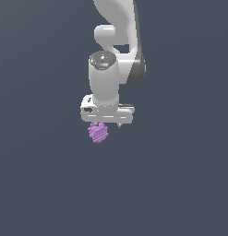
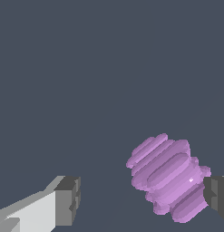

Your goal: Pick up the object and move it to a goal position.

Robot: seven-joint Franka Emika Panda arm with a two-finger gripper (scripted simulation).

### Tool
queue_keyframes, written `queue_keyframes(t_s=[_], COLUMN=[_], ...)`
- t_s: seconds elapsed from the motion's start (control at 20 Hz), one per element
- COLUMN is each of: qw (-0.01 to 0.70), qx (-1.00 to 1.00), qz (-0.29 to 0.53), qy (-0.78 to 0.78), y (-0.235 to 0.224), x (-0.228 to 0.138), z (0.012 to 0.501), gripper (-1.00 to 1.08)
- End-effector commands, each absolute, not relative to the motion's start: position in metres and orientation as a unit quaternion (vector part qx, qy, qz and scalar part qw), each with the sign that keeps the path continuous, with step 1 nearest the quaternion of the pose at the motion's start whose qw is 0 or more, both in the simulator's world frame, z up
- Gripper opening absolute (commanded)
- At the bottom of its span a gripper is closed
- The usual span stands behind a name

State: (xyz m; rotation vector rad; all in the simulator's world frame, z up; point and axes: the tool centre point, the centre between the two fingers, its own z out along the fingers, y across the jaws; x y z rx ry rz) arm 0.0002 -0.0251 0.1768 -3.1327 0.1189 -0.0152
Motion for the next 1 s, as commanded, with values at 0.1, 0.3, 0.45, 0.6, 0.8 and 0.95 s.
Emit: queue_keyframes(t_s=[0.1,0.3,0.45,0.6,0.8,0.95], qw=[0.004,0.012,0.015,0.015,0.015,0.015], qx=[-0.999,-0.999,-0.999,-0.999,-0.998,-0.997], qz=[-0.006,-0.018,-0.024,-0.024,-0.023,-0.022], qy=[0.039,0.046,0.045,0.044,0.052,0.067], y=[-0.026,-0.028,-0.029,-0.029,-0.030,-0.031], x=[0.001,0.008,0.011,0.011,0.010,0.008], z=[0.179,0.194,0.201,0.201,0.199,0.197], gripper=[1.00,1.00,1.00,1.00,1.00,1.00])
